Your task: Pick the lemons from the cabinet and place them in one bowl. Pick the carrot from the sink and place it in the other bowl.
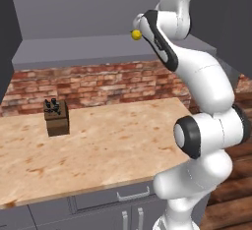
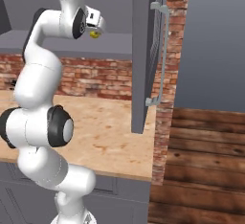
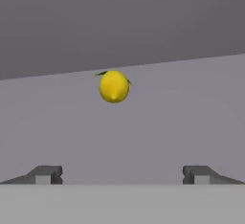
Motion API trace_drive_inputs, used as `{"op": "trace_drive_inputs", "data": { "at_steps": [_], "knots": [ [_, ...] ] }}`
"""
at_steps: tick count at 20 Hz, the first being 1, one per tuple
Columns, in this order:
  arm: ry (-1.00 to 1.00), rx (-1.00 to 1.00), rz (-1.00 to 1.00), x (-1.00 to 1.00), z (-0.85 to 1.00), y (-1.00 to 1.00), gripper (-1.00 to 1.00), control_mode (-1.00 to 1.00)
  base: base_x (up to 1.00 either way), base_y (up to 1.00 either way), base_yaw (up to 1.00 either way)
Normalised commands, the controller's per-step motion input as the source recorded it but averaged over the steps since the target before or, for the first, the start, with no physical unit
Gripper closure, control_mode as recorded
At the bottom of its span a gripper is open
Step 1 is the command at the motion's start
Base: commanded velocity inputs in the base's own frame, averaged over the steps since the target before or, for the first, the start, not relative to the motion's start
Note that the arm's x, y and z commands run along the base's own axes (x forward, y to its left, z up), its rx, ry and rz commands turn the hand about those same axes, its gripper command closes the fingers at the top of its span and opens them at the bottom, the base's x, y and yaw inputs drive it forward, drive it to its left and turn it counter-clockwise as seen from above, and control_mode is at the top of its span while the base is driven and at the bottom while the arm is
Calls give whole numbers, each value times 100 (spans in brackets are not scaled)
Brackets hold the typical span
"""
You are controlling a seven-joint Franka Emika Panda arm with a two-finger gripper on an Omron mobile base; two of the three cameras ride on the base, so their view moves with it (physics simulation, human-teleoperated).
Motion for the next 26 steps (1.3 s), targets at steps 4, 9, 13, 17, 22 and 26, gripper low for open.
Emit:
{"op": "trace_drive_inputs", "data": {
  "at_steps": [4, 9, 13, 17, 22, 26],
  "knots": [
    [0, -6, 0, 63, -50, 15, -100, -100, 0, 0, 0],
    [0, -1, 0, 44, 2, 17, -100, -100, 0, 0, 0],
    [0, 0, 0, 37, 12, 3, -100, -100, 0, 0, 0],
    [3, 0, 0, 12, 0, 0, -100, -100, 0, 0, 0],
    [0, 0, 0, 9, -6, 0, -100, -100, 0, 0, 0],
    [0, -1, 0, 29, -10, 0, -100, -100, 0, 0, 0]
  ]
}}
